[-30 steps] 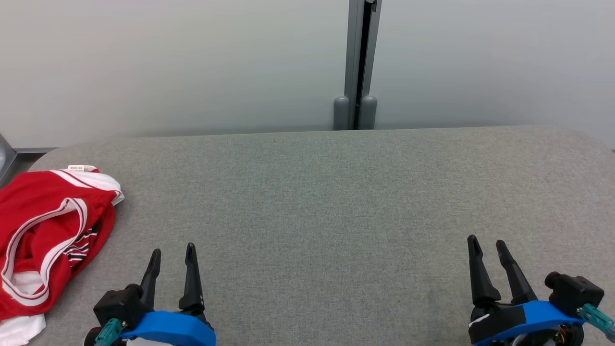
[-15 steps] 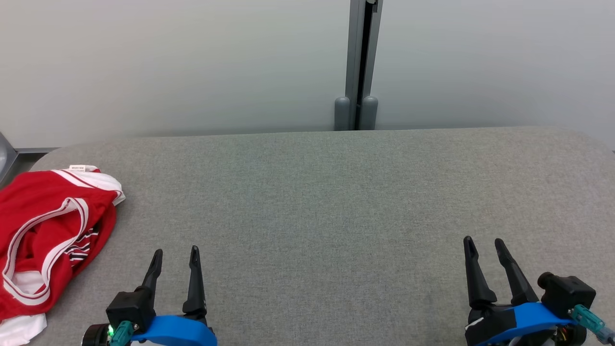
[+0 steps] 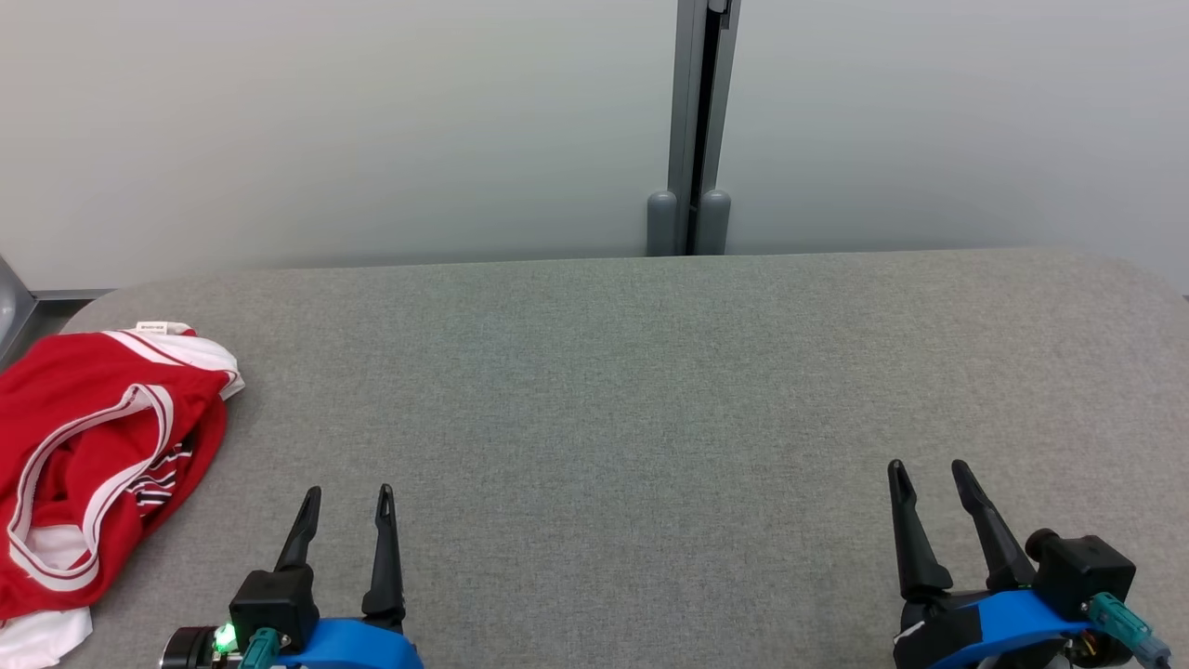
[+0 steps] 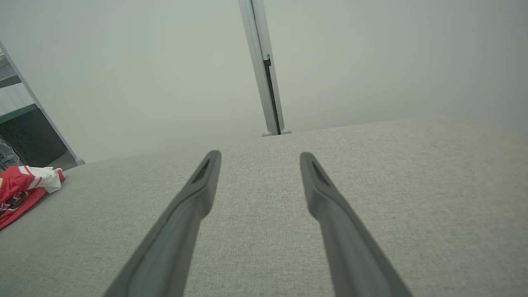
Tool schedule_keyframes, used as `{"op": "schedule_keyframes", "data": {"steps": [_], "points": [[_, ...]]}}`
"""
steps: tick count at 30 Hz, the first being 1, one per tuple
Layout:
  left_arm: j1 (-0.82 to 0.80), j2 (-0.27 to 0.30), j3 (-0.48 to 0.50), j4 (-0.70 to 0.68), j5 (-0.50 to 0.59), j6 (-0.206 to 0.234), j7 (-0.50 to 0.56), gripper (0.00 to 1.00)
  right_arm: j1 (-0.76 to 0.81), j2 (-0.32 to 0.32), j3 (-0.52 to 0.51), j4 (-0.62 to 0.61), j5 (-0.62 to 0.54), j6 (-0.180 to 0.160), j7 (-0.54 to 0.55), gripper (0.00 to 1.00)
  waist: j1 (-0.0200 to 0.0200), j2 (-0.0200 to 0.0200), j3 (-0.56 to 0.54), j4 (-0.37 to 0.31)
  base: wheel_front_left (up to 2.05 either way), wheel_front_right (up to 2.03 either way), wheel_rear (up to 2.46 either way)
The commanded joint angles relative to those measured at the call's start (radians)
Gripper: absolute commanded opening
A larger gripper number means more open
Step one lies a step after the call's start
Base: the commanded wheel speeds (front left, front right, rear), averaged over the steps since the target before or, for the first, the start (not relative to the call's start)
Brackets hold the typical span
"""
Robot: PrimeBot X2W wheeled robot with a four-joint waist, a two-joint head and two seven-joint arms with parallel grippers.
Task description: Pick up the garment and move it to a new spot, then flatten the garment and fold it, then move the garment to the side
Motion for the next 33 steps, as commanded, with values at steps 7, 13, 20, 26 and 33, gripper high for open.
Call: {"op": "schedule_keyframes", "data": {"steps": [7,13,20,26,33], "points": [[-0.011,0.003,0.001,0.007,0.001,0.012,-0.002,1.00,0.004,-0.006,0.002,0.004,-0.011,0.001,-0.008,1.00,0.0000,-0.0001,-0.003,0.003,0.00,0.00,0.00],[-0.002,0.007,-0.002,0.002,-0.010,0.015,0.001,1.00,0.005,-0.006,0.003,0.004,-0.014,0.001,-0.008,1.00,0.0000,-0.0001,-0.002,0.002,0.00,0.00,0.00],[-0.011,0.010,-0.016,0.000,-0.008,0.017,0.003,1.00,0.017,-0.006,-0.004,-0.001,-0.026,0.001,-0.008,1.00,0.0000,-0.0001,-0.001,0.038,0.00,0.00,0.00],[-0.016,0.023,-0.023,-0.006,0.003,0.026,0.004,1.00,0.019,-0.006,-0.009,-0.009,-0.031,0.001,-0.008,1.00,0.0000,-0.0001,0.004,0.157,0.00,0.00,0.00],[-0.002,0.031,-0.018,-0.024,-0.013,0.034,0.009,1.00,0.024,-0.006,-0.007,-0.007,-0.018,0.001,-0.008,1.00,0.0000,-0.0001,0.003,0.328,0.00,0.00,0.00]]}}
